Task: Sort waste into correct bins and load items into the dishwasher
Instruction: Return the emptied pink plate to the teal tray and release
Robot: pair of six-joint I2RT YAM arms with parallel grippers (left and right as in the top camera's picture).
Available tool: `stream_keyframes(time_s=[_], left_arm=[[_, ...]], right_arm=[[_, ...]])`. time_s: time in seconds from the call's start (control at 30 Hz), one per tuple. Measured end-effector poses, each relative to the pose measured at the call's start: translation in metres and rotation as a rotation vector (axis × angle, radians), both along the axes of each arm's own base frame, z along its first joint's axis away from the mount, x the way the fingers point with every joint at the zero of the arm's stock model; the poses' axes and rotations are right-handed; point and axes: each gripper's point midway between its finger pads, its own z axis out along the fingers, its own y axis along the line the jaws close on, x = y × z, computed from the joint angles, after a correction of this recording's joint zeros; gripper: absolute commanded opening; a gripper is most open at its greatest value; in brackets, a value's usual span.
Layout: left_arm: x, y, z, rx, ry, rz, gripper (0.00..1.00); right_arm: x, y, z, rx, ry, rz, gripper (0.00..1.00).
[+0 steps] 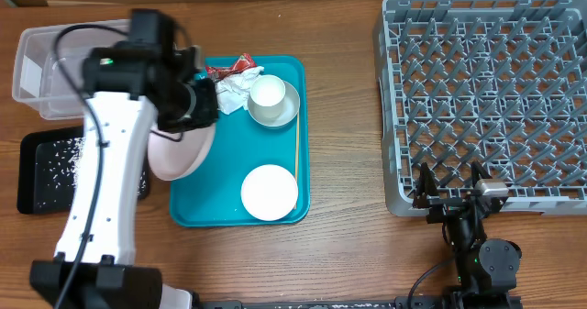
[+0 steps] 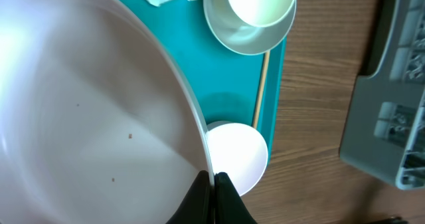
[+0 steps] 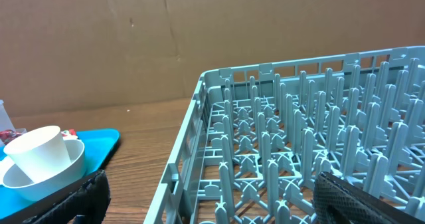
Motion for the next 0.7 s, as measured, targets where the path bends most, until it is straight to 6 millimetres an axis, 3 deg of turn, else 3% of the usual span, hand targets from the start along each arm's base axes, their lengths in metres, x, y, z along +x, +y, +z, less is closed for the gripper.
stream_keyframes(time_s=[0.13, 0.3, 0.53, 0.7], left_arm=[[0.008, -0.029, -0.022, 0.035, 0.032, -0.061, 0.04], [0.014, -0.061, -0.063, 0.073, 0.118, -0.123, 0.04], [0.016, -0.064, -0.105, 0.155, 0.221, -0.092, 0.04], [0.017, -0.062, -0.122, 0.175, 0.260, -0.069, 0.04]], right_arm=[[0.000, 0.000, 0.000, 0.000, 0.000, 0.000, 1.00], [0.000, 0.000, 0.000, -0.001, 0.000, 0.000, 1.00], [0.000, 0.000, 0.000, 0.000, 0.000, 0.000, 1.00], [0.000, 0.000, 0.000, 0.000, 0.000, 0.000, 1.00]])
